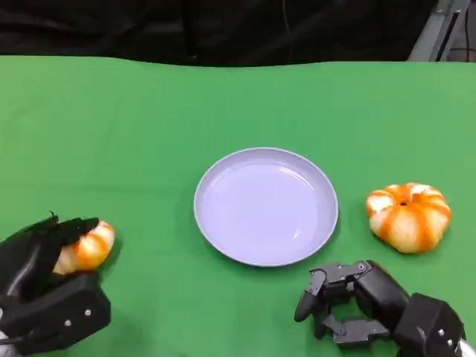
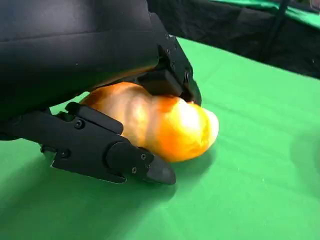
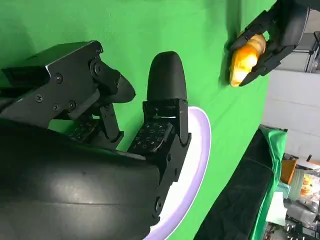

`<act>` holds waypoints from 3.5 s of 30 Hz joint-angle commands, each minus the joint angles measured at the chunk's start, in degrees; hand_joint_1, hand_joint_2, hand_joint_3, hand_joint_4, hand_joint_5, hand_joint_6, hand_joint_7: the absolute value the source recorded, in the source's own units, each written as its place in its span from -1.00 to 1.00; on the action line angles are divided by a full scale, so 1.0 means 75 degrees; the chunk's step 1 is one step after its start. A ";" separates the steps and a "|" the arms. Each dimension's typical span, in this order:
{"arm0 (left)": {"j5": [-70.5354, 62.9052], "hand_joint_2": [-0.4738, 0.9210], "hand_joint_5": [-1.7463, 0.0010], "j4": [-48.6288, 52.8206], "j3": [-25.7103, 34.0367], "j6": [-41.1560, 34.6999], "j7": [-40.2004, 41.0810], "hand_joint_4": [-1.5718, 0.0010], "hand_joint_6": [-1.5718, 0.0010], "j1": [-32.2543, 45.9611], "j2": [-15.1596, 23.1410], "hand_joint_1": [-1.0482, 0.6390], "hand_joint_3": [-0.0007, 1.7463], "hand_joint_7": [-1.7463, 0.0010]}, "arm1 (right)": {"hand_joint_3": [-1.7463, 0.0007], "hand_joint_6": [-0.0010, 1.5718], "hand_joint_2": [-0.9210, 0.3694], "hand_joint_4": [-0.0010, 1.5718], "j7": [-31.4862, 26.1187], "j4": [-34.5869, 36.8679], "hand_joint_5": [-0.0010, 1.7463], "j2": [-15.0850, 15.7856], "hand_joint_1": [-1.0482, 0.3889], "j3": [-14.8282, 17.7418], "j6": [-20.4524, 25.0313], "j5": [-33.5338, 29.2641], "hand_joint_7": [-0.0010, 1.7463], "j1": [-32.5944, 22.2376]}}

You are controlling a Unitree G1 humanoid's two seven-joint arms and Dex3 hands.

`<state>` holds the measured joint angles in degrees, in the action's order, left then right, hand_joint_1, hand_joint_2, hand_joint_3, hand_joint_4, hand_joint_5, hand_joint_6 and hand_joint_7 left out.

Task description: Grasp the bread from the table and place it into the plate.

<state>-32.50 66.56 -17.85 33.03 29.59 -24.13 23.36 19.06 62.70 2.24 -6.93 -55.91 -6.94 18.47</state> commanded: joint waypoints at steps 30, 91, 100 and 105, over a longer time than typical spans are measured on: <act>-0.0200 0.84 -1.00 -0.0585 0.0124 0.0256 0.1613 0.32 0.31 0.0289 0.0078 0.27 -1.00 -0.76 | -0.11 0.28 -0.56 0.25 0.0015 0.0042 0.49 0.0088 0.76 0.0074 0.0010 0.0079 0.06 0.0079; -0.1269 0.89 -1.00 -0.2711 -0.0413 0.1094 0.1446 0.31 0.40 -0.0447 -0.0823 0.17 -0.99 -0.88 | -0.08 0.29 -0.55 0.28 -0.0333 0.0177 0.43 0.0008 0.75 0.0034 0.0001 -0.0124 0.04 0.0190; -0.1155 0.95 -1.00 -0.2098 -0.0559 0.1253 0.0921 0.37 0.44 -0.0946 -0.1096 0.10 -0.98 -0.84 | -0.09 0.29 -0.53 0.27 -0.0361 0.0108 0.45 -0.0023 0.73 -0.0004 0.0021 -0.0160 0.04 0.0189; -0.1114 0.97 -1.00 -0.1787 -0.0683 0.1357 0.0753 0.39 0.43 -0.1265 -0.1194 0.09 -0.98 -0.83 | -0.09 0.30 -0.54 0.27 -0.0383 0.0129 0.44 -0.0013 0.74 -0.0017 -0.0017 -0.0187 0.03 0.0201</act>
<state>-41.35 52.01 -22.68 42.43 36.28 -31.40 14.15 16.69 63.91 1.80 -7.11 -55.87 -8.25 19.73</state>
